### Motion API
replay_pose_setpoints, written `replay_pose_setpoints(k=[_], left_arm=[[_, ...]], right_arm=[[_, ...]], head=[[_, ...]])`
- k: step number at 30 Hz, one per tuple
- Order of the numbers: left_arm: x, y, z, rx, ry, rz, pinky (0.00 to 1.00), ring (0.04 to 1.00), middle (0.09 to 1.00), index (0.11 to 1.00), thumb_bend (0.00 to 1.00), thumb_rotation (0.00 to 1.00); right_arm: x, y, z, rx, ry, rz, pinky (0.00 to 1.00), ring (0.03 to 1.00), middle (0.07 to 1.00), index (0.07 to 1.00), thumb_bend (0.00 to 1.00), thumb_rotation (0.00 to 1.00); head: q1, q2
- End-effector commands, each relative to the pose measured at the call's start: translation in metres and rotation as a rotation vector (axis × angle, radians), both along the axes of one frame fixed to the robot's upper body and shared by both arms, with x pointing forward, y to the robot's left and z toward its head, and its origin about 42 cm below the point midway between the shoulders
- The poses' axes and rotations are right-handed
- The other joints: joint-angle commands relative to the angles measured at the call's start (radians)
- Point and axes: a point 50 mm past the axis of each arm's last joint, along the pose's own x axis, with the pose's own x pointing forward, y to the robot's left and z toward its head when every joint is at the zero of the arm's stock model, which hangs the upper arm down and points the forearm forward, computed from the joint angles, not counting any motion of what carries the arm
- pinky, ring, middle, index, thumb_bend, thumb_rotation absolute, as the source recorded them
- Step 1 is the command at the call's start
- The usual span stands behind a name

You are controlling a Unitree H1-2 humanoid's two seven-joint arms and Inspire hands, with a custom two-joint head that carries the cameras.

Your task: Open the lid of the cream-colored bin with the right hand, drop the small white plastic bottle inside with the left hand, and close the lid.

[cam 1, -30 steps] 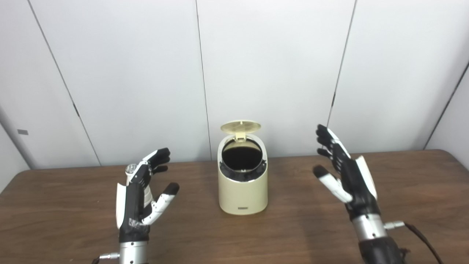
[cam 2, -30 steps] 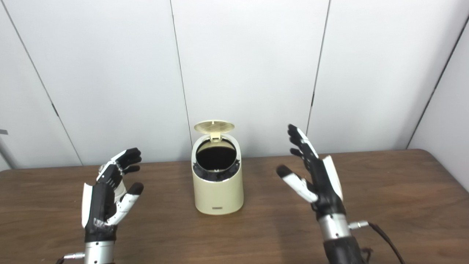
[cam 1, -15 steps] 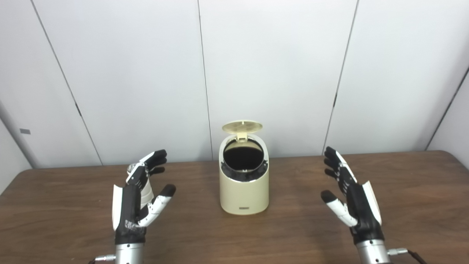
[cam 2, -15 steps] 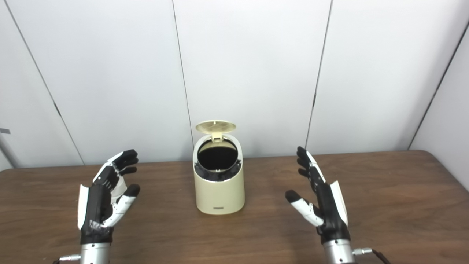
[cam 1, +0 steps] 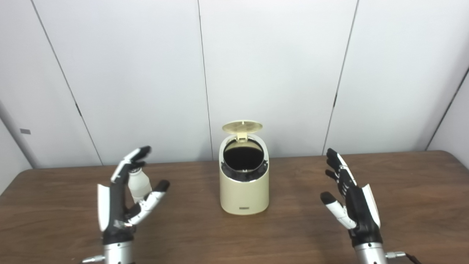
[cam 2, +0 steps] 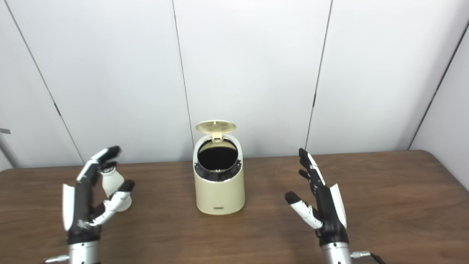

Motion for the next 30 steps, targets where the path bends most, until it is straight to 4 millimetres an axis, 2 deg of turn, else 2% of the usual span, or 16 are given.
replay_pose_setpoints(k=[1,8,13,15,18,22,25,30], left_arm=[[0.005,0.001,0.031,0.045,-0.138,0.033,0.81,0.833,0.801,0.785,0.85,0.55],[0.007,0.013,0.044,0.108,-0.200,0.150,0.82,0.848,0.798,0.781,0.90,0.50],[0.013,0.023,0.045,0.095,-0.133,0.192,0.84,0.858,0.816,0.801,0.91,0.49],[0.016,0.028,0.045,0.095,-0.083,0.214,0.82,0.864,0.835,0.818,0.94,0.49],[0.022,0.035,0.045,0.061,0.008,0.232,0.85,0.905,0.886,0.862,0.99,0.50],[0.034,0.046,0.041,0.015,0.099,0.234,0.98,0.989,0.978,0.956,1.00,0.50],[0.042,0.054,0.037,-0.011,0.146,0.242,1.00,0.999,0.998,0.995,1.00,0.50],[0.052,0.065,0.025,-0.054,0.189,0.245,1.00,1.000,1.000,0.997,1.00,0.48]], right_arm=[[0.006,0.000,0.020,-0.002,-0.105,0.009,0.85,0.920,0.932,0.926,0.92,0.86],[0.007,-0.002,0.018,0.002,-0.098,0.012,0.86,0.925,0.936,0.928,0.91,0.85],[0.007,-0.004,0.017,-0.004,-0.092,0.009,0.85,0.920,0.933,0.924,0.92,0.85],[0.007,-0.004,0.017,-0.007,-0.092,0.010,0.84,0.917,0.933,0.925,0.91,0.85],[0.007,-0.004,0.017,-0.008,-0.092,0.012,0.84,0.915,0.933,0.924,0.91,0.85],[0.007,-0.005,0.016,-0.011,-0.088,0.013,0.83,0.914,0.933,0.921,0.91,0.85],[0.007,-0.006,0.015,-0.011,-0.084,0.015,0.84,0.914,0.933,0.920,0.91,0.84],[0.008,-0.007,0.013,-0.010,-0.083,0.021,0.83,0.912,0.934,0.922,0.92,0.84]], head=[[0.001,0.001],[0.008,-0.006],[0.014,-0.009],[0.015,-0.010],[0.020,-0.012],[0.023,-0.014],[0.022,-0.016],[0.024,-0.015]])
